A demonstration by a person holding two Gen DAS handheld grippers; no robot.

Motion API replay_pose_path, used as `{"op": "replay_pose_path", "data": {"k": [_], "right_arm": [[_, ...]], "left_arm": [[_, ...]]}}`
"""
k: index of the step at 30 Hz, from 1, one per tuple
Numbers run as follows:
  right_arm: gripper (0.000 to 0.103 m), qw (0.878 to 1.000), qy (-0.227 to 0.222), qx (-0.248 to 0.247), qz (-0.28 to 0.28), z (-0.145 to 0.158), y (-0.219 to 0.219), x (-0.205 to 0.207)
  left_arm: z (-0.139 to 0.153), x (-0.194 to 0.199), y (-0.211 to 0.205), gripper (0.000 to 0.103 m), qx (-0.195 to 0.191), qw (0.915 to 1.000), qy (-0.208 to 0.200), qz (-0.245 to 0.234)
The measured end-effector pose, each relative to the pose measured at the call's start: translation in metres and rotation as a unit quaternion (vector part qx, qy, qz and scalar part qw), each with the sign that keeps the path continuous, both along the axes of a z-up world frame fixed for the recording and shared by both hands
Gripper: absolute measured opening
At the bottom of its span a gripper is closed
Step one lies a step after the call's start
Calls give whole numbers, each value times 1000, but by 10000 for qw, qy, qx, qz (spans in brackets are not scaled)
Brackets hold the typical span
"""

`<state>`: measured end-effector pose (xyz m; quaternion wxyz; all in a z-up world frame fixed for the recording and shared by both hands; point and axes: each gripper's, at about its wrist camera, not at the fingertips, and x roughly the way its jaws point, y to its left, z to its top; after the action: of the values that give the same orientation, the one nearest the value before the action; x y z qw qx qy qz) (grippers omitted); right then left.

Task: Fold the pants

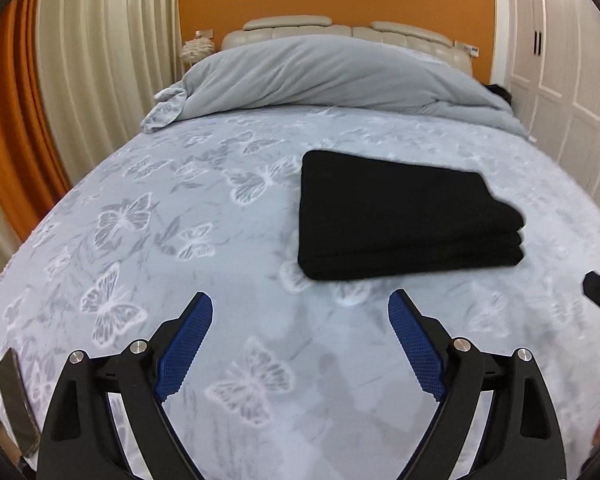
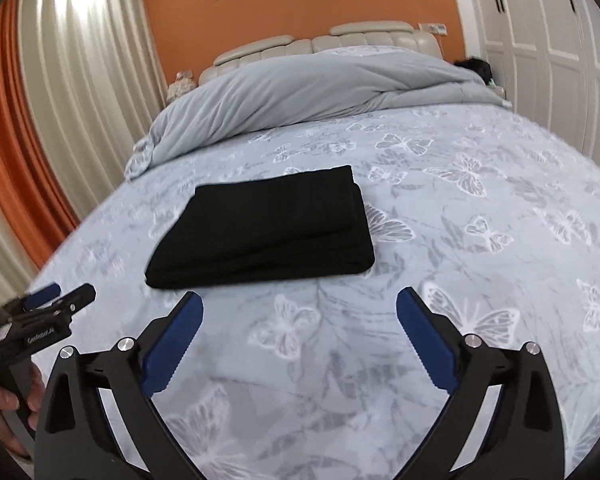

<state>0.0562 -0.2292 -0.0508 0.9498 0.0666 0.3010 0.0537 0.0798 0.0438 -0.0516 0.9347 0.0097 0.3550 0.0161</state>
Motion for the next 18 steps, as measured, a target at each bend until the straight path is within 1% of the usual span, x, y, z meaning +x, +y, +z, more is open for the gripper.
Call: {"op": "replay_pose_path", "data": {"k": [2,4,6,9,11,13,18], "right_arm": [[98,9998,-105,-168,-13,-8,4,-1],[98,9997,-100,-206,-22,-16,7,0],[98,9998,-67,-184,-39,-23,7,6],[98,9998,54,-156,-79,-36,7,16],[98,9996,203,-187,-92,-47,6,24],[98,9993,324,-179,-113,-54,4,29],[98,9979,573,96,-296,-65,-9,40]], "left_arm": [[-11,2,-2,87,113,9999,83,-18],[-21,6,-1,87,198,9997,105,18],[-33,11,1,87,207,9996,162,55],[-49,22,2,87,168,9991,389,7],[-57,27,0,87,262,9991,334,41],[-62,31,-2,87,285,9989,371,-22],[-66,37,-8,87,274,9992,245,-152]]}}
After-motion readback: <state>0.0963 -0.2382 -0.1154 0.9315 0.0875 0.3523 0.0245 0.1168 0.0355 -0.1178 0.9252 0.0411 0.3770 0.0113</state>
